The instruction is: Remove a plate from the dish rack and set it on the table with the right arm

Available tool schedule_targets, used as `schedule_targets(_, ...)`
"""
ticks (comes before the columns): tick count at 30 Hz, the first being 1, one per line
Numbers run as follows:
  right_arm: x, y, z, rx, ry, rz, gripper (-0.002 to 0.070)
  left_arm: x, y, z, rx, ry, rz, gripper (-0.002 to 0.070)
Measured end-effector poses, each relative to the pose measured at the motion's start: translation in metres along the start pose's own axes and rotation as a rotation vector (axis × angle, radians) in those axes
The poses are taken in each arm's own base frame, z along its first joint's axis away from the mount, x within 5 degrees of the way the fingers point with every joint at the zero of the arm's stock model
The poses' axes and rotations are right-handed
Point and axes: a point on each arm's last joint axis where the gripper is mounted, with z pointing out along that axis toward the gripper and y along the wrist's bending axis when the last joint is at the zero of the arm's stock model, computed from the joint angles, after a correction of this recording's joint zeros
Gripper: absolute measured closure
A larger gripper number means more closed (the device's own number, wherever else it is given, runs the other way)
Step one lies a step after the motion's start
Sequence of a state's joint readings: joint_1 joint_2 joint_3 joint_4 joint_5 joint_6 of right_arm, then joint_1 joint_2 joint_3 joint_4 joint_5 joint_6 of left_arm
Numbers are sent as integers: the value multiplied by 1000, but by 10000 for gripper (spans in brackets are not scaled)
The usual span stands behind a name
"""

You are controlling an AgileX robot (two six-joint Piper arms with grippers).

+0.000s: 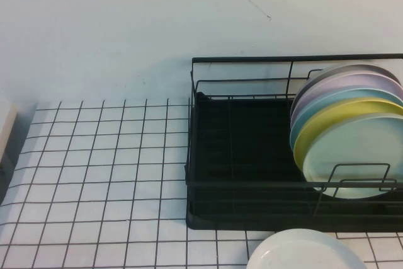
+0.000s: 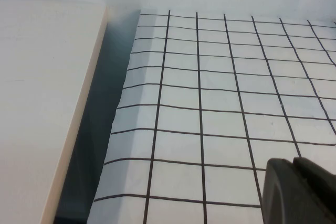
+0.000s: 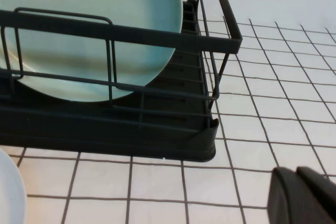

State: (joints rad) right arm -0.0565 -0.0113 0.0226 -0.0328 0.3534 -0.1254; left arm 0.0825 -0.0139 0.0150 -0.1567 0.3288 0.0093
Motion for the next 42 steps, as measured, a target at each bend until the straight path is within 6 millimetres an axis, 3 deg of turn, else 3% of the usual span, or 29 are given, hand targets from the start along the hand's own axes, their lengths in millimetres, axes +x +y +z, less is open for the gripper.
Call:
schedule_targets(26,0,2,0,-25,-3,62,678,0,0,0,0,0,0,678)
schedule_targets(30,-2,8,0,-89,-9,211,678,0,0,0,0,0,0,678)
schedule_targets(37,-12,24,-3,-308,-29,787,678,0,0,0,0,0,0,678)
schedule_targets(42,-17,22,-4,-313,-86,884,678,0,0,0,0,0,0,678)
